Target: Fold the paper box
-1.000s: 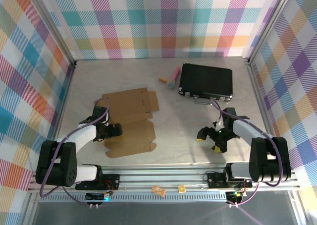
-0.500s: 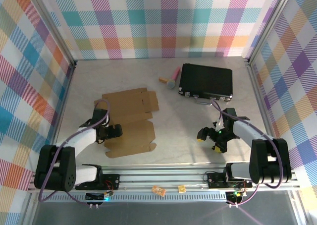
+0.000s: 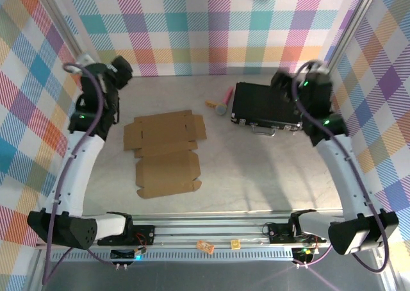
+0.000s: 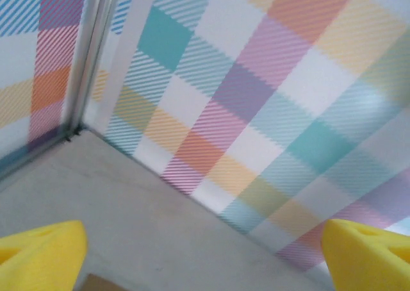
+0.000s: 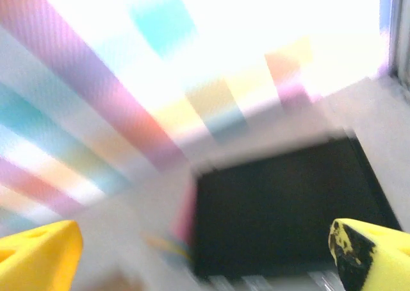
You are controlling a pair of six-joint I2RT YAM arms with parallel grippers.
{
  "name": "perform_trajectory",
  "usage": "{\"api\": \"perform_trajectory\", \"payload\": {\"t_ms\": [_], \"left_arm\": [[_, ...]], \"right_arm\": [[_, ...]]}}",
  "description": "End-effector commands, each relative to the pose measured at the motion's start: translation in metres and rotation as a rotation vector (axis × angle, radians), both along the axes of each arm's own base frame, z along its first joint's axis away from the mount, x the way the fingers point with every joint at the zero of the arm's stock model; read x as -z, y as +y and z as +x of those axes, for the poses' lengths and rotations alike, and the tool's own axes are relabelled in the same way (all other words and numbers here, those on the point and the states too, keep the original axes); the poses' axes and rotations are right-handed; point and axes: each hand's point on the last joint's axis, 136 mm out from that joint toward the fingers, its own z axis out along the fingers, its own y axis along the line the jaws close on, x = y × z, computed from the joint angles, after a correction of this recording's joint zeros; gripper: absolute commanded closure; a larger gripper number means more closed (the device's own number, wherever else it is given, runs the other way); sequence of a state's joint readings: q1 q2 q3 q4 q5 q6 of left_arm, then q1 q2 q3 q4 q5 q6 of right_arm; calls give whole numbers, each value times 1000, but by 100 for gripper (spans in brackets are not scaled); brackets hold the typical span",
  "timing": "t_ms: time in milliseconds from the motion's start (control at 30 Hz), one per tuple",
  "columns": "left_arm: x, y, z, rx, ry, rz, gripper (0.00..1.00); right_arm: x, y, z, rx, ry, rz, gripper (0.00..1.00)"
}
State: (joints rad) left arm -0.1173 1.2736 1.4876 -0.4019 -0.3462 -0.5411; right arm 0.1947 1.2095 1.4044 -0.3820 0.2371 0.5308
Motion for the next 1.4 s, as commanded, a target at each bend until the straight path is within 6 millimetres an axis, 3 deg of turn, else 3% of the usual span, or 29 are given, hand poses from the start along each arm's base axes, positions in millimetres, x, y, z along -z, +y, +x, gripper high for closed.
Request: {"api": "perform_trajectory", "payload": {"t_ms": [0,133,233,367,467,633,767,967,1200,1367], "left_arm": [[146,-29,-28,80,540,-263,16],[199,-47,-55,145,746,-337,30],[235,-41,-76,136,841,-403,35],[268,-34,-75,146,849,-586,51],[280,-31,-66,160,890,-565,56],[309,-30,-60,152,907,-586,56],[323,-36,-54,176,892,-635,56],[356,-44,-68,205,990,-659,57],[387,-56,-90,234,1093,-628,57],[403,-61,-100,247,1149,-588,57]], "right_arm": [[74,29,-13,-86,316,125,0],[96,97,-27,-307,393,123,18],[136,153,-45,-453,508,193,22],[180,216,-57,-595,617,346,29],[202,241,-53,-614,662,397,31],[243,262,-40,-599,708,569,34],[266,272,-26,-570,718,657,39],[300,285,-19,-525,774,706,42],[332,303,-25,-498,847,736,43],[330,295,-48,-515,882,684,41]]}}
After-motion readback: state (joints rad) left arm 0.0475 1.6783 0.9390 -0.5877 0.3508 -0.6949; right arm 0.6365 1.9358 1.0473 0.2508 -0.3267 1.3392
